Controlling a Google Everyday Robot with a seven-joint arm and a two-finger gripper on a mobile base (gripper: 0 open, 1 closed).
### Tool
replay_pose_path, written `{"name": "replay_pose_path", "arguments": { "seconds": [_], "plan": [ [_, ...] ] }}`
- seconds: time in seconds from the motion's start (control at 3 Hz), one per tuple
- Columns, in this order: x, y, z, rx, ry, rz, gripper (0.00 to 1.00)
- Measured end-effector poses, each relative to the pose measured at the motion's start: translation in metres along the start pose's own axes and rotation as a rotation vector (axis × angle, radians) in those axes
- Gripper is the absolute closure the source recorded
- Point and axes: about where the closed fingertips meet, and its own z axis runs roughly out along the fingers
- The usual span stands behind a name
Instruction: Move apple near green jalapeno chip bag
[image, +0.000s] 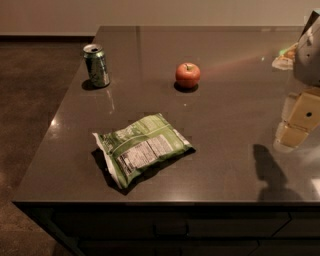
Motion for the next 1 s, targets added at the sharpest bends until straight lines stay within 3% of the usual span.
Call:
{"name": "replay_pose_path", "arguments": {
  "seconds": [0.67, 1.0],
  "plan": [
    [-0.003, -0.008, 0.007, -0.013, 0.0, 0.022, 0.0],
    [-0.015, -0.034, 0.027, -0.004, -0.006, 0.065, 0.0]
  ]
}}
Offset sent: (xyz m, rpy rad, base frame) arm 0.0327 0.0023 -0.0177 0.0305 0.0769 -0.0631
